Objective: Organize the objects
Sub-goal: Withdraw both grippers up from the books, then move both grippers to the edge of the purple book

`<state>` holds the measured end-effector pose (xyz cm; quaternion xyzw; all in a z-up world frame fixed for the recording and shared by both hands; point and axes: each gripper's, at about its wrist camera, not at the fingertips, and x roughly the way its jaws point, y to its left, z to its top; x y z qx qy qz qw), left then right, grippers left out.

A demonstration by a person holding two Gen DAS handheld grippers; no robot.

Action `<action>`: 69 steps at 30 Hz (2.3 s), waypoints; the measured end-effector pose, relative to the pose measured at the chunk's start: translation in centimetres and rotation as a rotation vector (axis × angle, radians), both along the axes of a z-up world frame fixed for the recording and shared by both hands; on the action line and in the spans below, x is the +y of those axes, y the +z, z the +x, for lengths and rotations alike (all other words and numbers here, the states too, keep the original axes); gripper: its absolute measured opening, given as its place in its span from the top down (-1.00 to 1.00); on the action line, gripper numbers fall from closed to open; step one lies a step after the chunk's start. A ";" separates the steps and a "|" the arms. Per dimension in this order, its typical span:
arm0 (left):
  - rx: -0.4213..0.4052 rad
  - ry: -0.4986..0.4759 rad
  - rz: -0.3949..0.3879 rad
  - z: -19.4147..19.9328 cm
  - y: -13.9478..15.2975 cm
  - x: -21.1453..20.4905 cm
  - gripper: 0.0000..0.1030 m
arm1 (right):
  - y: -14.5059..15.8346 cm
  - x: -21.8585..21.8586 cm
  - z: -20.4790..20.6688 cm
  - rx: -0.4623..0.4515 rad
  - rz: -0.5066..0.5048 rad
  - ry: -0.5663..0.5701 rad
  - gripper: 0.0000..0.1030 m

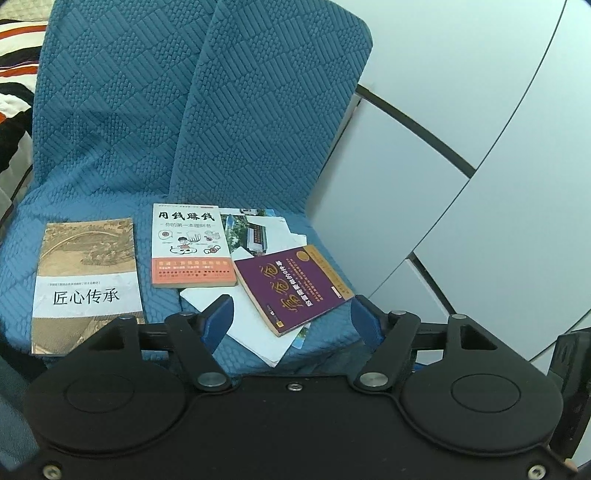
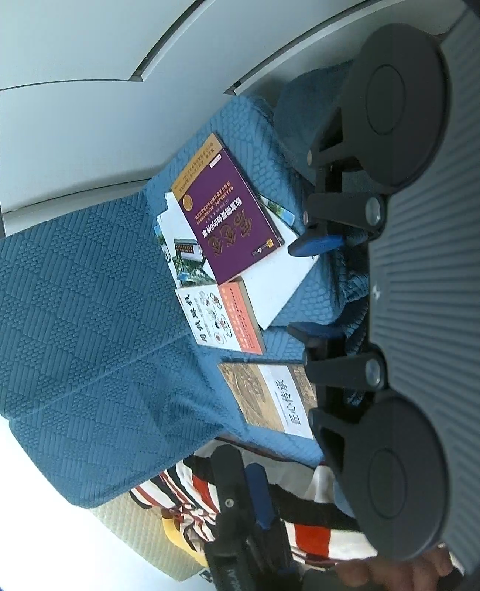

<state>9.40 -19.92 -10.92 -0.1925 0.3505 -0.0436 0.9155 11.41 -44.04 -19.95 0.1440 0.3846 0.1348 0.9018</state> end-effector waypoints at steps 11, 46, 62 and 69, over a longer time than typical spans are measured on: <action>-0.008 0.013 0.038 3.6 -2.3 -0.7 -0.88 | -2.0 -1.8 2.5 0.025 -0.008 -0.083 -0.62; 0.173 -0.060 0.057 24.0 -18.4 -0.4 -0.34 | -11.9 -4.3 15.0 0.168 0.081 -0.192 -0.52; 0.259 -0.227 0.119 30.3 -23.0 -0.1 0.02 | -15.5 -2.8 18.7 0.293 0.160 -0.185 0.31; 0.274 -0.254 0.122 30.6 -23.9 -0.3 0.05 | -15.4 -3.7 18.6 0.318 0.121 -0.281 0.27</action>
